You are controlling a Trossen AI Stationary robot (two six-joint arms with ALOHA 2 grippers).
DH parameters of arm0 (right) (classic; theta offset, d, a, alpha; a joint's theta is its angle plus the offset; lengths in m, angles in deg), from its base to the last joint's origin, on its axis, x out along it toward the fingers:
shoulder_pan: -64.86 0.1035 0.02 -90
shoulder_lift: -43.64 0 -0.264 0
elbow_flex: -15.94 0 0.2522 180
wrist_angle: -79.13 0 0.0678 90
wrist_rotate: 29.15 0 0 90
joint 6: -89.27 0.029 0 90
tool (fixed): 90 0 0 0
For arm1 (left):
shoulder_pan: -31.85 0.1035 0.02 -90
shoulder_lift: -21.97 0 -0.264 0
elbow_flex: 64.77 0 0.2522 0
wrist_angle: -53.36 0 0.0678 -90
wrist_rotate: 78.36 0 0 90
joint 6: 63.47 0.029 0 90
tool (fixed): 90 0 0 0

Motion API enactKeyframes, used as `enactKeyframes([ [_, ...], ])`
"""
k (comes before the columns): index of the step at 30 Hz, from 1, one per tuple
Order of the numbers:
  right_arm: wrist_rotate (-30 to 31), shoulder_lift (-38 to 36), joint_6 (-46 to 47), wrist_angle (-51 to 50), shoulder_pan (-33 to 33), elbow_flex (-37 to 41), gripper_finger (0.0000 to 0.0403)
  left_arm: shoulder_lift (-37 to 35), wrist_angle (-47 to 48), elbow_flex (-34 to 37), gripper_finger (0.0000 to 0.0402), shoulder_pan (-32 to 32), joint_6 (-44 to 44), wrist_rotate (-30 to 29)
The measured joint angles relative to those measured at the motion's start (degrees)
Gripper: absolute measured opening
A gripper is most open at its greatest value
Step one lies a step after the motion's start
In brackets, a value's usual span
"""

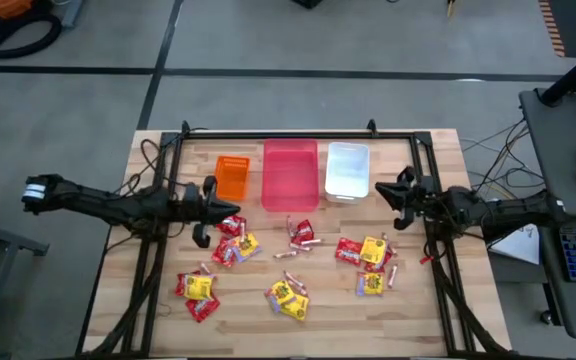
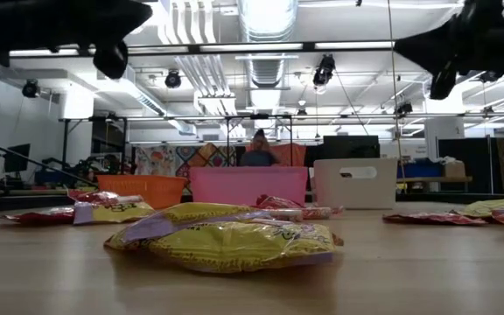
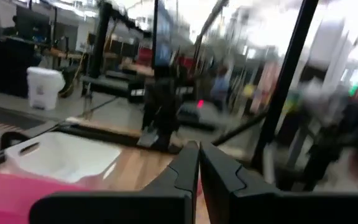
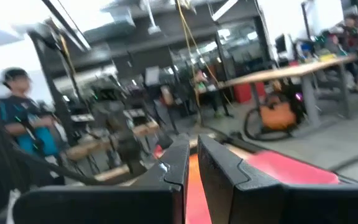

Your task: Organize candy in baskets

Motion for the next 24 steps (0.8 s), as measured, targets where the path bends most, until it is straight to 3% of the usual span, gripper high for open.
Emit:
enactKeyframes([
  [5,0.05,8.85,-0.18,-4.73,0.0,-5.91,0.0028,3.26,16.64,-8.5,0.0,0.18,3.37,-3.81],
  [10,-0.49,16.63,1.28,-23.78,0.02,-15.35,0.0028,6.27,31.63,-14.88,0.0,0.21,4.77,-6.98],
  [15,-3.3,24.86,4.46,-40.32,0.66,-24.15,0.0028,7.6,33.7,-15.91,0.0,0.21,4.75,-7.06],
  [20,-8.92,33.11,4.38,-46.15,2.79,-31.27,0.0028,7.68,33.77,-15.57,0.0,0.21,4.75,-7.52],
  [24,-9.52,39.26,3.72,-50.21,5.97,-36.01,0.0028,7.49,33.48,-15.61,0.0,0.21,4.24,-7.56],
])
